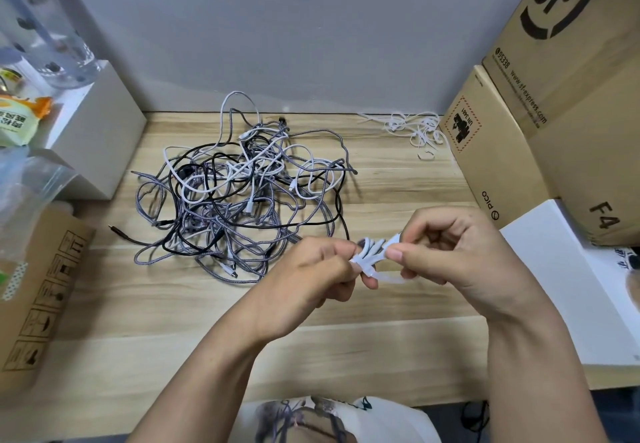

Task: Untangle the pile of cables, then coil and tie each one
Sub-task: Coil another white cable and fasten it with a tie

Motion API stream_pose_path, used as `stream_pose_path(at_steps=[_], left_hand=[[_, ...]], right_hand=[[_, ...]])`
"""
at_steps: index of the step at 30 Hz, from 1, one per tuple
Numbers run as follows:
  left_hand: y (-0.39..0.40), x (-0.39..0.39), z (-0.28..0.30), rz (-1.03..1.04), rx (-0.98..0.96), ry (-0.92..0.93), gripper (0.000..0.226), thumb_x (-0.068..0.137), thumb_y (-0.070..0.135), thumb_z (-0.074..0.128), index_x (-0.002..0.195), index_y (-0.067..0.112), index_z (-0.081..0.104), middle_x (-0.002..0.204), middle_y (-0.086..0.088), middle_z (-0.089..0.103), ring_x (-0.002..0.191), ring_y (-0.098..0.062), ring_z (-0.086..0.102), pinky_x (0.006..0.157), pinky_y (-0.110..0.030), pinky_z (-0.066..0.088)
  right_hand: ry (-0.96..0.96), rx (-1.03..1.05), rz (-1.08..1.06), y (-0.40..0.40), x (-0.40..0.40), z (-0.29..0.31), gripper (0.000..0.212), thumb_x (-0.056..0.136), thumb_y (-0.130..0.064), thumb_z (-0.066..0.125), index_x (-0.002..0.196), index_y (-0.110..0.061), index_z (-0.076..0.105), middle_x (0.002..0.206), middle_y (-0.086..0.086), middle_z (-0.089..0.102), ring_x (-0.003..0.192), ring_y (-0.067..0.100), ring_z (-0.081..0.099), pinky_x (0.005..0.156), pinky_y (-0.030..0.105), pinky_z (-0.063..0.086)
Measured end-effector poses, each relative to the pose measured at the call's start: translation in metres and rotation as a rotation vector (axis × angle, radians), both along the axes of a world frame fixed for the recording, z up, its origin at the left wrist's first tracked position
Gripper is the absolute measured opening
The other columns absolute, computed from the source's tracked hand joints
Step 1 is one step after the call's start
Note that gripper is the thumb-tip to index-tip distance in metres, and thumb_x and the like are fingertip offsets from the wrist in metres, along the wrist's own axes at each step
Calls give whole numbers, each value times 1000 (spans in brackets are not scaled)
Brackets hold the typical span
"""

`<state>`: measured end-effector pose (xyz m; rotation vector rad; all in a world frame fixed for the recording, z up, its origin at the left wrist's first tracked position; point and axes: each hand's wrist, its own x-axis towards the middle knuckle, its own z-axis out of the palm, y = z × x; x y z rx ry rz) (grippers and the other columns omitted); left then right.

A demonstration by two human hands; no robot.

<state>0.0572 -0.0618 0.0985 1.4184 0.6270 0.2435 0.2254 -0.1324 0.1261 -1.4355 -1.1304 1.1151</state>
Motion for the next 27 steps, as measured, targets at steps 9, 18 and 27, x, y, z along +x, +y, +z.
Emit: stream_pose_path(at_steps=[9,18,27], left_hand=[[1,2,-14,27,79,31,94,72,85,-1,76,14,60,44,8,30,39,-3,23,43,-19,20],[-2,13,-27,140,-509,-252,67,75,71,3,83,19,44,62,4,33,56,-7,35,54,-24,22],[-1,12,-28,223,-763,-376,63,81,63,17,93,23,64,82,4,67,56,-7,54,67,-32,39]], right_hand=[[-649,128,184,11,-10,-11,22,76,-29,63,56,-22,57,49,-17,49,49,6,36,50,16,27],[-1241,549,18,22,-24,-34,13,77,-34,64,77,-24,72,89,-1,64,95,16,50,99,37,25],[-949,450,58,25,-15,-48,32,66,-47,65,83,-22,77,90,-10,72,100,6,58,101,33,25]])
